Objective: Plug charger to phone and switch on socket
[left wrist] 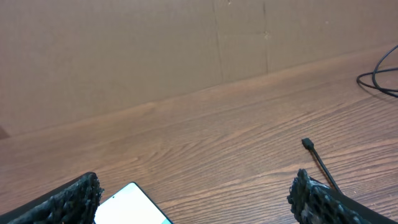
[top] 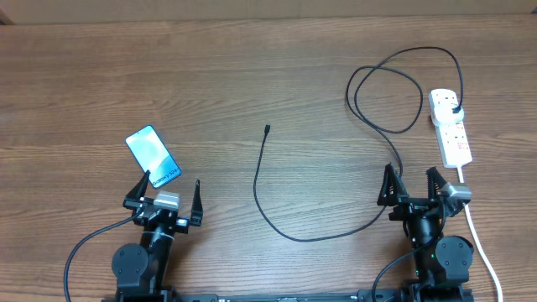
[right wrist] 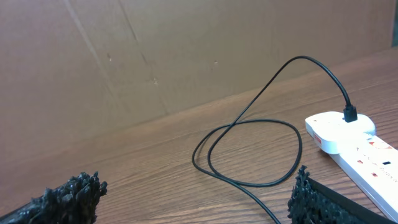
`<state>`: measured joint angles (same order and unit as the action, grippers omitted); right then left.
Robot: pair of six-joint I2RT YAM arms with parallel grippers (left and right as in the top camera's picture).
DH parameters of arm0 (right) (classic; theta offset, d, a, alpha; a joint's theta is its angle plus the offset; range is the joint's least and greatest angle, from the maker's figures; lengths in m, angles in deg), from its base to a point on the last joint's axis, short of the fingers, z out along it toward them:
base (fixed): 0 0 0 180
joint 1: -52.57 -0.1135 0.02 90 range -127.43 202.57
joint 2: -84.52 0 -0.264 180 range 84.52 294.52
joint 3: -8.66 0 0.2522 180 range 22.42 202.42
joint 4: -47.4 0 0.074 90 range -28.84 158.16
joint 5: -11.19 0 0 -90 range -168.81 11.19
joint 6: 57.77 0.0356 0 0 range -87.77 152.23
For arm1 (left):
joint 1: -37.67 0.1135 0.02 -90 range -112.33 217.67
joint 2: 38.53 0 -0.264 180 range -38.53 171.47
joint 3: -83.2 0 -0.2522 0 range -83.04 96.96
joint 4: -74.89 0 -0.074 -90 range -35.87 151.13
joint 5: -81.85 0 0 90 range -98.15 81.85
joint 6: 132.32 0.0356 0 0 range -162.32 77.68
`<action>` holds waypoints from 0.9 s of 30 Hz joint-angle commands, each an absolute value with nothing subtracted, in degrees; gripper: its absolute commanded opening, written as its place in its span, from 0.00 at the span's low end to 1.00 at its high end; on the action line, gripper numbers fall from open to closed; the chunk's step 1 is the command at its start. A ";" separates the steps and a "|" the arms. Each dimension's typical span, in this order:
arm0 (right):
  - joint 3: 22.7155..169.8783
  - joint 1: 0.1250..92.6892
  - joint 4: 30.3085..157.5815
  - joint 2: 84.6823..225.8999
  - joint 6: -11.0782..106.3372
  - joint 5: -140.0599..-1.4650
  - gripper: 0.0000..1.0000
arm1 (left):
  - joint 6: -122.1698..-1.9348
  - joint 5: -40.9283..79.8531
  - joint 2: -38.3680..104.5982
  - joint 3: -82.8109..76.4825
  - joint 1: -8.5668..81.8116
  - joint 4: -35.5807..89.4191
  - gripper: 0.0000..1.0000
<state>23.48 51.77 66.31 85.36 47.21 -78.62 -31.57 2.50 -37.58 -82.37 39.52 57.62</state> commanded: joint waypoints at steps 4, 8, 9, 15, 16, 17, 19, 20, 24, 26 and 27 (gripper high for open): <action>22.87 51.90 65.96 84.68 47.35 -78.29 1.00 | -30.72 1.85 -38.32 -82.77 39.04 57.62 1.00; 22.87 51.90 65.96 84.68 47.35 -78.29 1.00 | -30.72 1.85 -38.32 -82.77 39.04 57.62 1.00; 22.87 51.90 65.96 84.68 47.35 -78.29 1.00 | -30.72 1.85 -38.32 -82.77 39.04 57.62 1.00; 22.87 51.90 65.96 84.68 47.35 -78.29 1.00 | -30.72 1.95 -38.32 -82.77 39.04 57.97 1.00; 22.87 51.90 65.96 84.68 47.35 -78.29 1.00 | -30.72 1.95 -38.32 -82.77 39.04 57.97 1.00; 22.87 51.90 65.96 84.68 47.35 -78.29 1.00 | -30.72 1.95 -38.32 -82.77 39.04 57.95 1.00; 22.87 51.90 65.96 84.68 47.35 -78.29 1.00 | -30.72 1.95 -38.32 -82.77 39.04 57.92 1.00; 22.87 51.90 65.96 84.68 47.35 -78.29 1.00 | -30.72 1.95 -38.32 -82.77 39.04 57.92 1.00; 22.87 51.90 65.96 84.68 47.35 -78.29 1.00 | -30.65 0.73 -38.32 -82.77 39.06 58.40 1.00; 22.87 51.90 65.96 84.68 47.35 -78.29 1.00 | -30.68 0.29 -38.32 -82.77 39.04 60.09 1.00; 22.87 51.90 65.96 84.68 47.35 -78.29 1.00 | -30.68 0.42 -38.32 -82.77 39.04 60.59 1.00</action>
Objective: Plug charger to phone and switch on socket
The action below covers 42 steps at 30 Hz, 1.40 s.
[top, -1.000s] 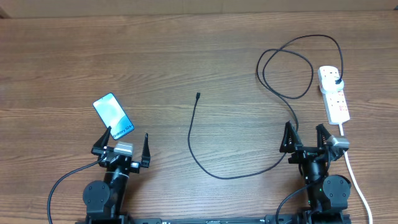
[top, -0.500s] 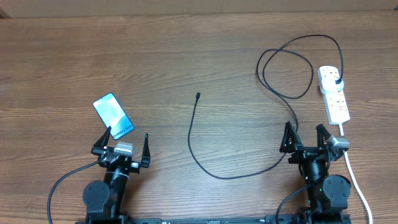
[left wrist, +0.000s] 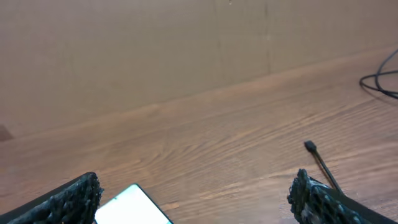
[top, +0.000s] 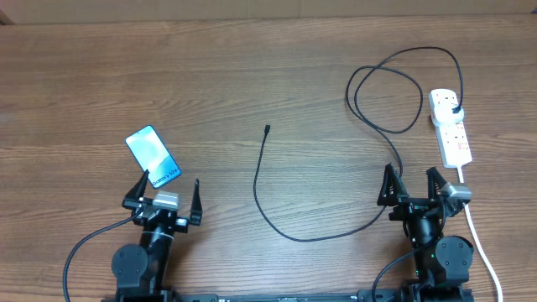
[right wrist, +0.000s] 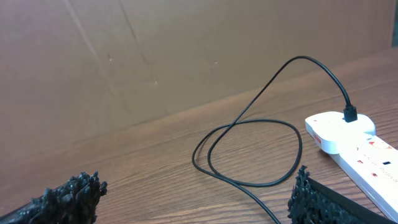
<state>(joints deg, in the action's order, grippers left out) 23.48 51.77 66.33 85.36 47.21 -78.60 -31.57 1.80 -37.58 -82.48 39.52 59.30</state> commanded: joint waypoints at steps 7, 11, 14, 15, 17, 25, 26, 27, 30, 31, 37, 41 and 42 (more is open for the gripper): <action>22.87 51.90 65.96 84.68 47.35 -78.29 1.00 | -30.74 0.45 -38.32 -82.77 39.04 57.44 1.00; 22.87 51.90 65.96 84.68 47.35 -78.29 1.00 | -30.72 0.25 -38.28 -82.77 39.04 57.49 1.00; 22.87 51.90 65.96 84.68 47.35 -78.29 1.00 | -31.31 0.45 -38.28 -82.77 39.04 58.03 1.00; 22.87 51.90 65.96 84.68 47.35 -78.29 1.00 | -32.86 0.42 -38.28 -82.77 39.04 58.23 1.00; 22.87 51.90 65.96 84.68 47.35 -78.29 1.00 | -36.03 -0.23 -38.28 -82.77 39.10 57.92 1.00; 22.87 51.90 65.96 84.68 47.35 -78.29 1.00 | -44.80 -4.12 -38.06 -81.74 39.15 57.66 1.00; 22.87 51.90 65.96 84.68 47.35 -78.29 1.00 | -45.39 -4.08 -37.80 -81.30 39.15 57.62 1.00; 22.87 51.90 65.96 84.68 47.35 -78.29 1.00 | -46.52 -4.03 -37.23 -80.58 39.15 57.27 1.00; 22.87 51.90 65.96 84.68 47.35 -78.29 1.00 | -48.80 -2.07 -34.91 -77.59 39.15 55.39 1.00; 22.87 51.90 65.96 84.68 47.35 -78.29 1.00 | -48.77 -0.91 -32.90 -75.42 39.15 55.15 1.00; 22.87 51.90 65.96 84.68 47.35 -78.29 1.00 | -47.13 -0.89 -21.12 -63.42 39.15 51.80 1.00; 22.87 51.90 65.96 84.68 47.35 -78.29 1.00 | -45.08 -0.84 -10.72 -53.11 39.15 44.74 1.00; 22.87 51.88 65.96 84.68 47.35 -78.29 1.00 | -45.06 -0.60 -7.92 -50.20 39.15 42.78 1.00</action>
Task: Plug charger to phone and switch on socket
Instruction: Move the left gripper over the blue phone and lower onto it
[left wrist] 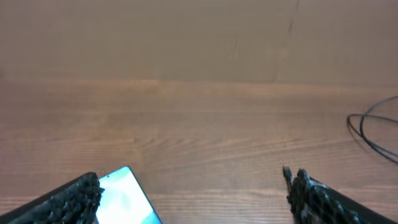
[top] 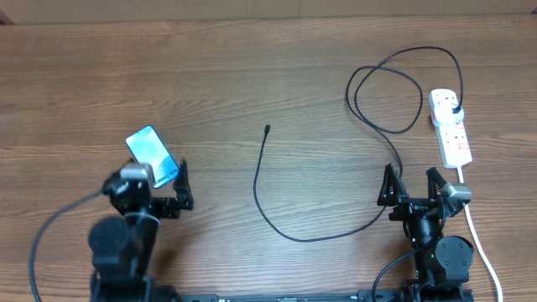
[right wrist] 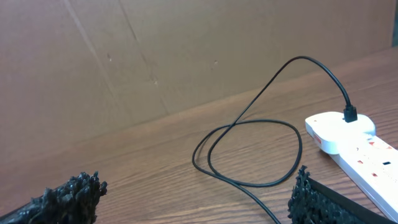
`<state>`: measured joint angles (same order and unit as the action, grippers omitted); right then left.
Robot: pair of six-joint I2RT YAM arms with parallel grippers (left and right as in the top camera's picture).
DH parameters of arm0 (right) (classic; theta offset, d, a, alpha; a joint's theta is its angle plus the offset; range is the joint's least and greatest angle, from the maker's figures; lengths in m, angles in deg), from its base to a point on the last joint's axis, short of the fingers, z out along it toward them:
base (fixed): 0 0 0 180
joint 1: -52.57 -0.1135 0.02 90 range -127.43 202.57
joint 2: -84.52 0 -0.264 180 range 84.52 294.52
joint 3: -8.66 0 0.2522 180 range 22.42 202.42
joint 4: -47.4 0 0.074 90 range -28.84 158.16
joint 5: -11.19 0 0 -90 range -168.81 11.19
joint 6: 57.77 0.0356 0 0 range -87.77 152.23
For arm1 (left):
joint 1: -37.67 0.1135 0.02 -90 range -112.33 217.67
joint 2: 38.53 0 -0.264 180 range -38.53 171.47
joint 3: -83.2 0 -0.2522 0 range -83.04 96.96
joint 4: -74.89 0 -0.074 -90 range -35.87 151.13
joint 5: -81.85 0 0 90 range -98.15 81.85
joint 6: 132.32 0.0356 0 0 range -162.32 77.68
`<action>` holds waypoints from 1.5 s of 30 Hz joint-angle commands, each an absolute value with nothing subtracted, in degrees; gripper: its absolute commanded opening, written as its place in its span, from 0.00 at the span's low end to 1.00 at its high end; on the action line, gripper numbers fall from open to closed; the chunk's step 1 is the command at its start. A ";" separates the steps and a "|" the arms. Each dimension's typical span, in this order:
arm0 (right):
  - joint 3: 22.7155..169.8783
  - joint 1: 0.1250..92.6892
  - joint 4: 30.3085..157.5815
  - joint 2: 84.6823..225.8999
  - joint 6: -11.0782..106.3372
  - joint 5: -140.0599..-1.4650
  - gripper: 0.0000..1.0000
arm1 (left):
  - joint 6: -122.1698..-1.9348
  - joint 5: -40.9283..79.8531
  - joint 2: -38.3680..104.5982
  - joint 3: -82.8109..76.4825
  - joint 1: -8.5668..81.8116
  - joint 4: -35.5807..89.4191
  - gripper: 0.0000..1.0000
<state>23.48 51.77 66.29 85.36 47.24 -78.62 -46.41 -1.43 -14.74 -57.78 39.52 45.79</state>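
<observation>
The phone [top: 148,146] lies face up at the table's left, its screen lit. My left gripper [top: 153,178] stands open over the phone's near end. The left wrist view shows the phone [left wrist: 126,194] beside the left finger [left wrist: 68,200]. The black charger cable [top: 260,180] curves across the middle, its free tip [top: 267,128] pointing away and lying apart from the phone. The other end is plugged into the white power strip [top: 450,127] at far right. My right gripper [top: 414,186] is open just short of the strip, nothing between its fingers; its wrist view shows the cable loop [right wrist: 249,155] and strip [right wrist: 357,144].
The strip's white lead [top: 478,239] runs down past my right arm to the table's near edge. Cable loops [top: 386,92] lie left of the strip. A brown cardboard wall [right wrist: 186,50] stands along the far side of the wooden table [top: 210,75].
My left arm has moved left and forward, so its open gripper now stands over the phone's near end. The right arm, cable, phone and strip have not moved.
At both earlier moments both grippers stood open near the table's front edge, the left one just short of the phone, the right one just short of the strip. Now the left gripper is over the phone's near end; the right has stayed put.
</observation>
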 commanded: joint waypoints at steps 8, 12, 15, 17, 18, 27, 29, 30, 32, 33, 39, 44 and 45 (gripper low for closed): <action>22.87 51.90 65.96 84.68 47.35 -78.29 1.00 | -45.10 -0.10 9.15 -25.57 39.13 27.35 1.00; 22.87 51.90 65.96 84.68 47.35 -78.29 1.00 | -45.08 4.53 16.19 -13.79 39.15 19.39 1.00; 22.87 51.90 65.96 84.68 47.35 -78.29 1.00 | -45.08 7.18 21.19 -6.40 39.15 13.14 1.00; 22.87 51.88 65.96 84.68 47.35 -78.29 1.00 | -45.06 11.48 24.86 -2.64 39.15 9.25 1.00; 22.87 51.90 65.96 84.68 47.32 -78.29 1.00 | -45.08 11.42 25.61 -2.55 39.15 8.50 1.00; 22.87 51.88 65.96 84.68 47.35 -78.29 1.00 | -48.93 12.40 33.19 -2.75 39.15 12.37 1.00; 22.87 51.90 65.96 84.68 47.35 -78.29 1.00 | -55.77 7.09 35.60 -2.75 39.13 13.01 1.00; 22.87 51.90 65.96 84.68 47.35 -78.29 1.00 | -59.03 3.42 36.75 -2.75 39.13 12.92 1.00; 22.87 51.90 65.96 84.68 47.35 -78.29 1.00 | -65.17 -4.54 39.70 -2.75 39.13 12.29 1.00; 22.87 51.90 65.96 84.68 47.35 -78.29 1.00 | -67.46 -7.40 41.34 -2.75 39.13 11.85 1.00; 22.87 51.90 65.96 84.68 47.35 -78.29 1.00 | -73.54 -12.27 50.85 -2.75 39.15 9.07 1.00; 22.87 51.90 65.96 84.68 47.35 -78.29 1.00 | -75.11 -17.74 56.34 -2.75 39.26 6.60 1.00; 22.87 51.90 65.96 84.68 47.35 -78.29 1.00 | -75.11 -18.26 57.28 -2.75 39.43 6.19 1.00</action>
<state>23.48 51.77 66.31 85.36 47.21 -78.60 -72.18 -12.89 55.40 -3.80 39.26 6.80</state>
